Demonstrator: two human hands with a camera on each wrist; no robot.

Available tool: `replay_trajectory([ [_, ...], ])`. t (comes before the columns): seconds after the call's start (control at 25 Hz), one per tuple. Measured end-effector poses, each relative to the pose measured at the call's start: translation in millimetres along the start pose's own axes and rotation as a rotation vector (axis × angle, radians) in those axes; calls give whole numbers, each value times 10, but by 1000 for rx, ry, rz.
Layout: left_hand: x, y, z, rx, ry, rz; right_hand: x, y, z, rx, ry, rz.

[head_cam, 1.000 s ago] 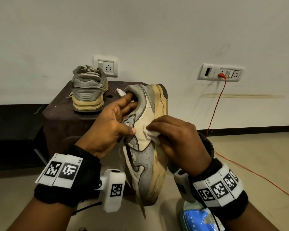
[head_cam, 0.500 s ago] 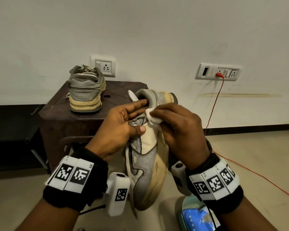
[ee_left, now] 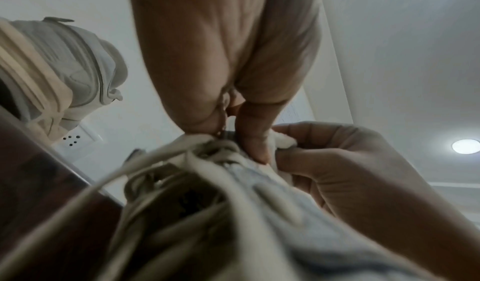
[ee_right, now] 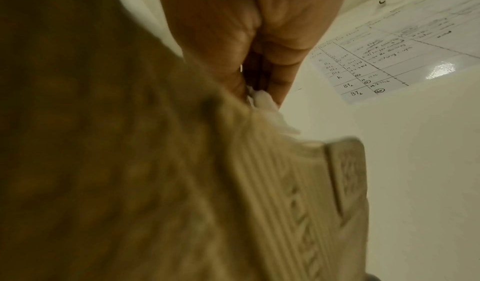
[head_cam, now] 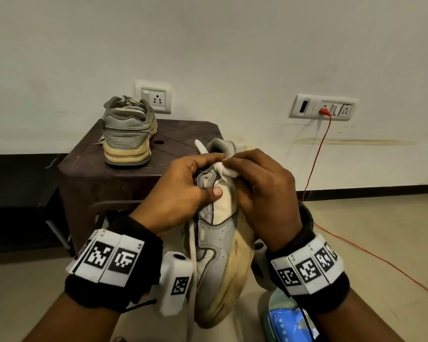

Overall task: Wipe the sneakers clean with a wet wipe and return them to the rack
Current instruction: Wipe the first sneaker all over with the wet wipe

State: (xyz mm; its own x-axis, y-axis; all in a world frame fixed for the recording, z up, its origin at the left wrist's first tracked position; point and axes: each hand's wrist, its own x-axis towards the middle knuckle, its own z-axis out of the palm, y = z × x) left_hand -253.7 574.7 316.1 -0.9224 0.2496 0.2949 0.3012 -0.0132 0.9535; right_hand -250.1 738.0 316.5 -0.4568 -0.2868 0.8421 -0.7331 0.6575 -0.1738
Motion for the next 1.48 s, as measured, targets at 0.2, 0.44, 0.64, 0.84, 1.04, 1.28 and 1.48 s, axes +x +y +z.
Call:
replay_trajectory([
  [0.2,3,5,14,70,142,88,-48,-9,40,36,-41,-11],
  [0.44,22,25,-60,-268,248,29,-127,-127,110,13,-217,-128],
  [0.64,-5,41,-64,-396,88,-25,18,-36,51,-21,45,-3],
  [0.84,-6,2,-29,-392,157,14,-13,-68,33,36,-98,-89],
  [1.04,20,-19,-3,-378,230,41,-95,-107,-7,-5,-331,-237],
  [1.28,40,-27,126,-348,144,49,20,-28,-22,-40,25,-33],
  [1.48,45,-38,34,-341,239,43,-2,-63,-54,58,-196,-145],
])
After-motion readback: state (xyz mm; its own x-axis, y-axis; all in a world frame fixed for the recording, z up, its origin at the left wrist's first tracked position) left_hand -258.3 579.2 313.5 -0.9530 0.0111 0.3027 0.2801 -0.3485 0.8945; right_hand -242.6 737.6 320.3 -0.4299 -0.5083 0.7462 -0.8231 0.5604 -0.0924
